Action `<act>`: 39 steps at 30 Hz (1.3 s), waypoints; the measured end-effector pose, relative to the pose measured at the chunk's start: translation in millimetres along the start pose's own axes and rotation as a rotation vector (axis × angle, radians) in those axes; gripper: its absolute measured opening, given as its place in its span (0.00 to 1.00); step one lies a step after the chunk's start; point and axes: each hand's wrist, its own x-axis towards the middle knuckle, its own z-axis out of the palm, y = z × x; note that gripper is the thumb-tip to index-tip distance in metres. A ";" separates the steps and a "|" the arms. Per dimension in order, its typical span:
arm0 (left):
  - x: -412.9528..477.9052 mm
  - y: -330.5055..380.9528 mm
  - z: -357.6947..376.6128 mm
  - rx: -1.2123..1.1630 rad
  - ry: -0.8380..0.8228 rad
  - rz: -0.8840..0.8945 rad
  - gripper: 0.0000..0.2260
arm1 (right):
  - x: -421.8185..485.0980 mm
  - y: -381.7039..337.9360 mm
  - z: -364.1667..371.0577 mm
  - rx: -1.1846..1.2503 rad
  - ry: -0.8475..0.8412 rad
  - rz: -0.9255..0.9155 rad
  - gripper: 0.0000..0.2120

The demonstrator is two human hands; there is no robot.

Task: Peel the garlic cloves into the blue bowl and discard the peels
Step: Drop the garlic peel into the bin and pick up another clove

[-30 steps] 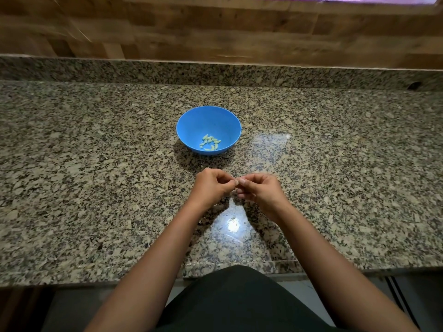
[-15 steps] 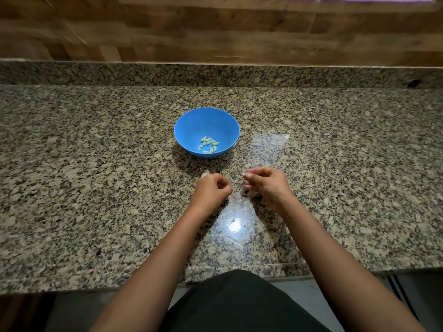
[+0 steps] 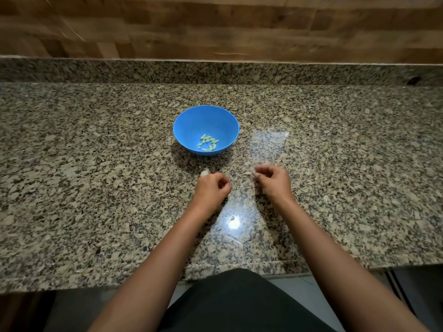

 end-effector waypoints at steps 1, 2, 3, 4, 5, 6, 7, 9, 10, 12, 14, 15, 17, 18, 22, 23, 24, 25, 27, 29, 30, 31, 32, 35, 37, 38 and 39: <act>-1.5 -0.5 -0.4 0.007 0.007 0.015 0.06 | -5.7 2.4 -1.8 -0.018 0.005 -0.010 0.10; -3.6 -1.0 -1.1 0.016 0.015 0.031 0.06 | -11.6 4.3 -3.2 -0.031 0.010 -0.024 0.11; -5.8 -2.1 -1.5 0.028 0.022 0.048 0.06 | -17.6 5.3 -4.4 -0.043 0.014 -0.041 0.12; -8.1 -3.9 -1.3 0.044 0.027 0.068 0.06 | -23.4 6.6 -4.7 -0.063 0.014 -0.062 0.13; -10.4 -6.4 -0.5 0.066 0.030 0.083 0.06 | -29.8 7.3 -4.0 -0.103 0.007 -0.089 0.13; -12.8 -9.1 0.2 0.090 0.032 0.090 0.07 | -36.1 8.1 -2.5 -0.161 -0.010 -0.120 0.14; -15.1 -11.4 1.0 0.111 0.033 0.091 0.08 | -43.4 8.7 -0.2 -0.218 -0.039 -0.156 0.15; -18.6 -16.8 1.8 0.134 0.047 0.092 0.10 | -58.6 10.3 6.0 -0.326 -0.124 -0.237 0.23; -20.3 -19.6 1.2 0.141 0.057 0.092 0.10 | -66.5 11.8 9.8 -0.385 -0.182 -0.276 0.28; -23.4 -24.6 -1.0 0.155 0.080 0.089 0.10 | -78.1 16.6 19.6 -0.570 -0.315 -0.352 0.37; -25.6 -29.8 -4.0 0.165 0.106 0.069 0.10 | -82.5 23.5 30.8 -0.856 -0.372 -0.421 0.42; -26.8 -32.1 -5.7 0.166 0.117 0.054 0.10 | -80.4 26.3 36.7 -0.956 -0.362 -0.440 0.42; -28.5 -35.2 -9.4 0.147 0.135 0.027 0.11 | -68.2 24.8 48.8 -1.022 -0.312 -0.458 0.41; -29.3 -36.4 -11.1 0.135 0.144 0.015 0.11 | -59.0 22.2 54.4 -1.018 -0.283 -0.461 0.41; -32.9 -40.2 -17.7 0.092 0.186 -0.034 0.10 | -28.6 10.9 64.7 -0.991 -0.256 -0.521 0.36; -34.6 -40.8 -18.3 0.080 0.194 -0.043 0.09 | -27.9 11.6 63.8 -0.949 -0.261 -0.555 0.33; -36.8 -41.5 -18.3 0.070 0.202 -0.045 0.09 | -30.8 13.5 61.8 -0.872 -0.264 -0.593 0.29; -39.5 -42.0 -17.7 0.061 0.209 -0.042 0.09 | -36.3 17.1 58.7 -0.782 -0.267 -0.642 0.25; -45.8 -41.3 -15.7 0.050 0.214 -0.043 0.09 | -48.6 29.4 51.7 -0.641 -0.247 -0.742 0.16; -51.5 -38.6 -12.6 0.034 0.206 -0.050 0.09 | -59.5 35.6 43.0 -0.576 -0.239 -0.768 0.14; -53.7 -36.9 -11.2 0.023 0.199 -0.053 0.10 | -62.7 34.9 39.1 -0.568 -0.234 -0.781 0.13; -55.9 -35.0 -10.0 0.017 0.193 -0.055 0.10 | -64.8 33.6 36.2 -0.576 -0.228 -0.798 0.13; -58.0 -33.5 -8.7 0.024 0.186 -0.055 0.11 | -66.7 32.3 34.2 -0.594 -0.225 -0.818 0.12; -64.6 -30.4 -6.1 0.090 0.166 -0.052 0.10 | -69.0 29.8 33.4 -0.643 -0.232 -0.864 0.10; -69.8 -28.9 -5.8 0.101 0.167 -0.073 0.09 | -72.5 25.6 37.4 -0.639 -0.217 -0.808 0.08; -72.7 -28.7 -6.1 0.088 0.177 -0.097 0.08 | -75.3 21.3 39.5 -0.614 -0.220 -0.734 0.07; -76.1 -28.6 -7.2 0.058 0.200 -0.126 0.08 | -78.6 16.1 41.2 -0.569 -0.232 -0.652 0.06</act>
